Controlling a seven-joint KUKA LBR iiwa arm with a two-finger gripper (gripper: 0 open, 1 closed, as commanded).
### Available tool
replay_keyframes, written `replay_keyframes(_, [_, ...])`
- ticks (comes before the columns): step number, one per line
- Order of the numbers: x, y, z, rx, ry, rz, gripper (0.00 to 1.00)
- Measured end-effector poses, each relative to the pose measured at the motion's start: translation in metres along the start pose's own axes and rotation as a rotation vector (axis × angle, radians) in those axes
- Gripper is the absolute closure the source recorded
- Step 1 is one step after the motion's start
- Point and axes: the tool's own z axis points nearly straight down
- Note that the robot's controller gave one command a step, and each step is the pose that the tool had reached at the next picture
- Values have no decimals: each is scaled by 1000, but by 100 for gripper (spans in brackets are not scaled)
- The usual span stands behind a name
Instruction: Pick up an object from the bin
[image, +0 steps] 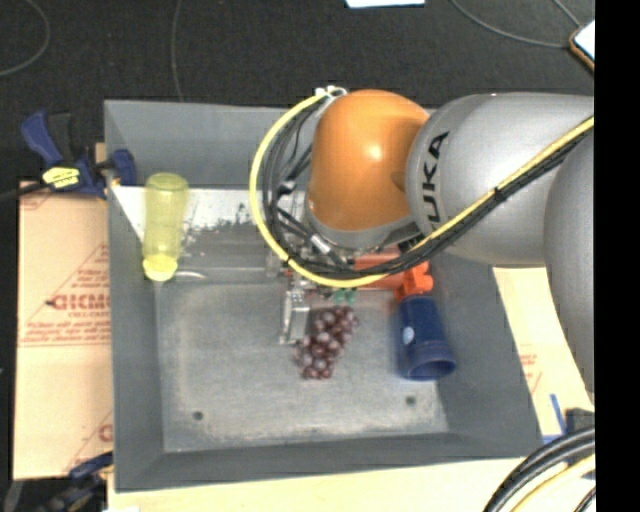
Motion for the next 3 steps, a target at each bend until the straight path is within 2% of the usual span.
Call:
replay_keyframes(1, [0,0,0,0,0,0,0])
replay_keyframes(2, [-6,-35,21,2,-2,-40,0])
replay_keyframes(3, [-1,-35,17,1,-1,-56,0])
